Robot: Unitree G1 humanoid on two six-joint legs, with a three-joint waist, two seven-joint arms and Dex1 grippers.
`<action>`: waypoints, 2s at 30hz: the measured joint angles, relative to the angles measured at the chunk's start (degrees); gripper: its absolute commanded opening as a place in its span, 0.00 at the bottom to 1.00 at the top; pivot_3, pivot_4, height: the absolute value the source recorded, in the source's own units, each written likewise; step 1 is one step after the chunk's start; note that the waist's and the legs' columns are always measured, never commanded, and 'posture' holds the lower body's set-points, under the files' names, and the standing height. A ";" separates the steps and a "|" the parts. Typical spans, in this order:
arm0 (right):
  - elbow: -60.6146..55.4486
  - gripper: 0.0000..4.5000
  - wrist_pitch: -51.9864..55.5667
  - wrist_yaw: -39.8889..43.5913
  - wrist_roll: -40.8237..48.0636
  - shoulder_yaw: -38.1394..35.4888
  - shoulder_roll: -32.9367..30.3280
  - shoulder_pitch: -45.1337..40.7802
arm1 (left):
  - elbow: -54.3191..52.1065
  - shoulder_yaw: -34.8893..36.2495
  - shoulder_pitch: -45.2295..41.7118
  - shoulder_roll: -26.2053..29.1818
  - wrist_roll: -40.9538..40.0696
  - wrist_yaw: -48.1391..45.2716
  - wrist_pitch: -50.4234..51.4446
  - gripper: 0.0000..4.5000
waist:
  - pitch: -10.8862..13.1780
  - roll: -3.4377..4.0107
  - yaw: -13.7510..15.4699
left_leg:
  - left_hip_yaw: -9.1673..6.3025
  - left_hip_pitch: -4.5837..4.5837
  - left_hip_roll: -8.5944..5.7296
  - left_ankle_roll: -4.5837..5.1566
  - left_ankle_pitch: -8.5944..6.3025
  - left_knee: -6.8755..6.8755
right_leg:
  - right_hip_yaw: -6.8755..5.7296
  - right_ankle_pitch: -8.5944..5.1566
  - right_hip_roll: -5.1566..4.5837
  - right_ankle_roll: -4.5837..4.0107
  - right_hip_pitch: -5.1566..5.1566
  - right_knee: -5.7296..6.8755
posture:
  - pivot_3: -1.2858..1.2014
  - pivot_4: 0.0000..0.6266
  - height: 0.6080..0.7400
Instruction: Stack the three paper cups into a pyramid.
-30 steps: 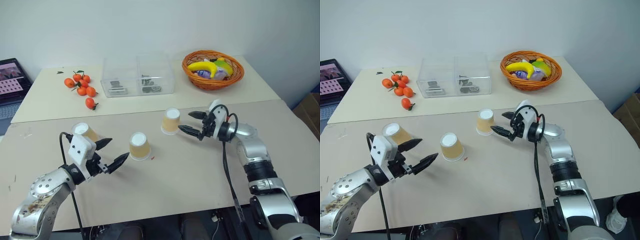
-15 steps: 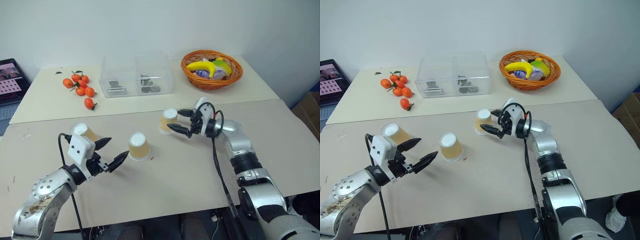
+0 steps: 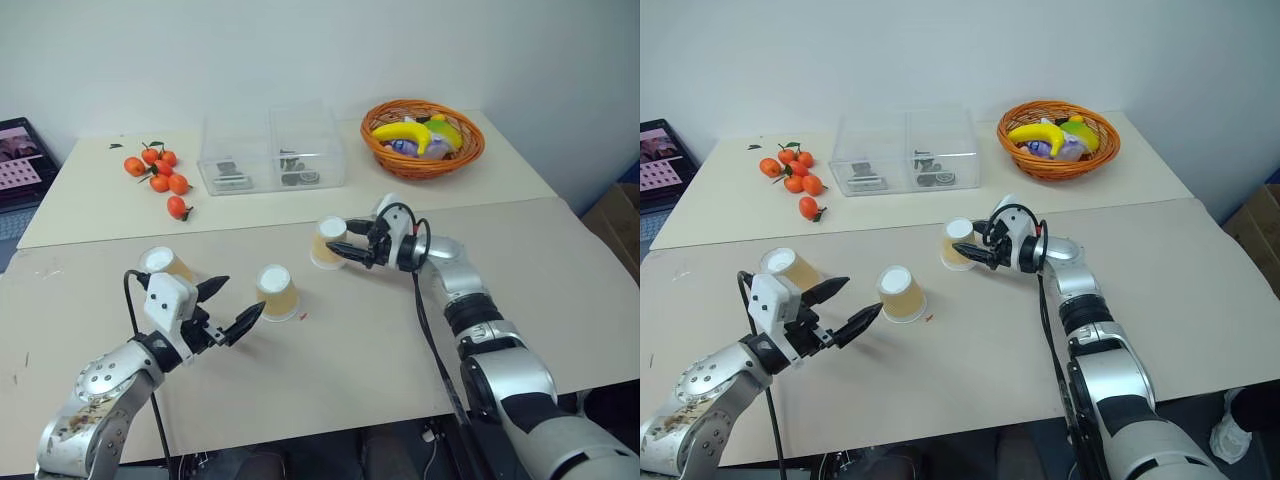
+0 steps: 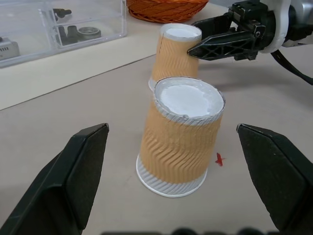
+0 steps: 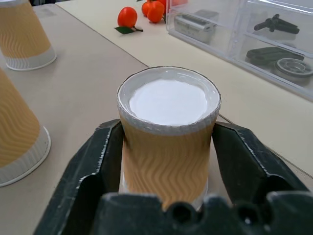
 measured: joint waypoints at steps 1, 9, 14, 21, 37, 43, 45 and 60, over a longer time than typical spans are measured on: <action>0.28 0.55 0.00 -0.35 0.00 -0.21 -0.01 -0.12 | 0.00 -0.02 0.00 -0.13 0.09 0.07 0.00 1.00 | 0.00 0.00 0.03 | 0.00 0.00 0.01 0.00 0.00 0.00 | -0.01 0.00 0.01 0.00 0.00 0.00 | 0.52 0.24 0.99; -4.53 0.55 2.27 2.91 0.83 -0.74 -3.85 2.49 | -0.48 0.34 1.84 1.06 -0.56 -0.63 0.20 1.00 | 0.00 0.01 0.11 | 0.00 -0.02 0.02 0.01 -0.01 -0.04 | -0.01 0.00 0.02 0.00 0.00 0.01 | 0.52 0.24 0.99; -16.78 0.55 7.85 10.67 3.92 -0.66 -9.73 10.21 | -1.05 2.31 4.54 2.32 -1.10 -1.55 0.26 1.00 | 0.00 0.01 0.36 | 0.00 -0.07 0.02 0.05 -0.04 -0.02 | -0.03 0.00 0.00 0.02 0.02 -0.02 | 0.52 0.24 0.99; -27.67 0.55 14.10 12.49 5.22 0.98 -9.80 15.35 | -1.54 2.72 3.29 2.61 -2.58 -1.21 0.25 1.00 | 0.00 0.01 0.07 | 0.03 0.12 0.14 0.04 -0.04 0.01 | 0.00 0.01 0.16 -0.05 0.06 0.01 | 0.52 0.24 0.99; -37.74 0.55 18.36 11.81 6.29 6.11 -5.90 19.36 | -1.54 2.67 2.16 2.27 -2.77 0.35 0.18 1.00 | 0.00 0.00 0.24 | 0.03 0.09 0.13 0.00 -0.03 0.01 | 0.00 0.02 0.15 -0.07 0.04 -0.01 | 0.52 0.24 0.99; -34.86 0.98 16.89 9.96 5.17 6.45 -5.06 19.07 | -1.54 2.62 2.20 1.69 -2.58 0.91 0.10 1.00 | 0.00 0.00 0.32 | 0.03 0.09 0.13 -0.01 -0.03 0.01 | 0.00 0.02 0.15 -0.07 0.04 -0.01 | 0.52 0.24 0.99; -33.15 0.98 16.64 8.69 4.00 6.59 -4.96 18.52 | -1.54 2.53 2.16 1.51 -2.53 1.08 0.07 1.00 | 0.00 0.00 0.32 | 0.03 0.07 0.12 -0.03 -0.02 0.02 | 0.00 0.02 0.15 -0.07 0.03 -0.02 | 0.52 0.24 0.99; -38.02 0.98 27.18 18.11 13.00 1.84 -16.79 18.31 | 0.56 2.68 -0.14 0.53 -4.32 1.10 0.17 1.00 | 0.00 -0.01 0.48 | 0.03 0.05 0.13 -0.02 -0.03 0.02 | -0.01 0.01 0.15 -0.07 0.05 -0.04 | 0.52 0.24 0.99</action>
